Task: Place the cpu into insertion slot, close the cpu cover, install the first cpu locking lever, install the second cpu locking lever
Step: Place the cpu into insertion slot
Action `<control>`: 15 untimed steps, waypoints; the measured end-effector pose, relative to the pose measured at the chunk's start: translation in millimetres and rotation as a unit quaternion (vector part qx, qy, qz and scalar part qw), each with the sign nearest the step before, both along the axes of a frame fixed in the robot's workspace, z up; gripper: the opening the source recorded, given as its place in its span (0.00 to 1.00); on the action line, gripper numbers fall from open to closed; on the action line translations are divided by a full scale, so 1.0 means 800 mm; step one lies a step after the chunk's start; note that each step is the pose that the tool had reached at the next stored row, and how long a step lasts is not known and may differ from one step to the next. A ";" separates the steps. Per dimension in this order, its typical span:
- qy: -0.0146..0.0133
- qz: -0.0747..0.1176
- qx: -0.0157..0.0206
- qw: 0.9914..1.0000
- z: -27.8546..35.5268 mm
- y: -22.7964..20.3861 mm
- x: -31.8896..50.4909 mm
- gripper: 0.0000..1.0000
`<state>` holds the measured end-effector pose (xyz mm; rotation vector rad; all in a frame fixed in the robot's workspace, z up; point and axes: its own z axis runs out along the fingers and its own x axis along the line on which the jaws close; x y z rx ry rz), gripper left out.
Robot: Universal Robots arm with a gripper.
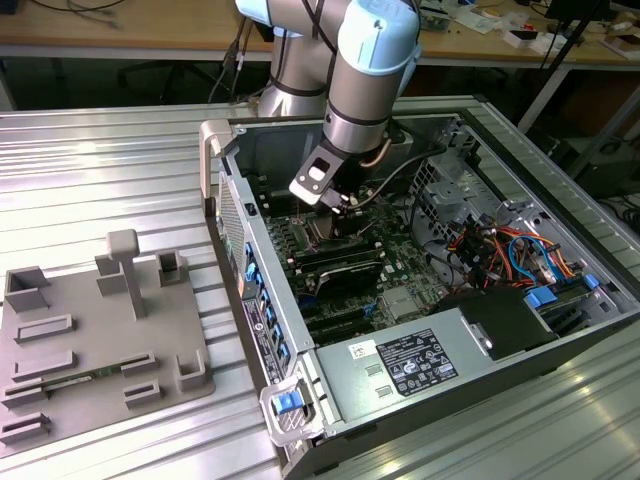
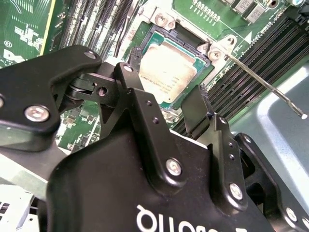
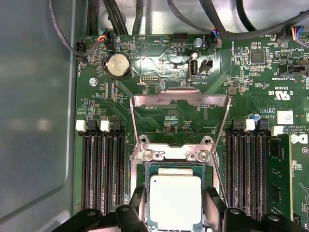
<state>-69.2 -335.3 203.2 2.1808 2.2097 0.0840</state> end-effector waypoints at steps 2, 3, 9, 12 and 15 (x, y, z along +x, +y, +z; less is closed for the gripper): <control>0.000 0.000 0.001 1.000 -0.0020 0.0000 0.000 0.61; 0.000 0.000 0.001 1.000 -0.0023 0.0001 0.000 0.61; 0.000 0.000 0.001 1.000 -0.0015 0.0002 0.000 0.61; 0.000 0.000 -0.003 1.000 0.0008 0.0002 0.000 0.61; 0.000 0.000 -0.009 1.000 0.0047 0.0004 0.000 0.61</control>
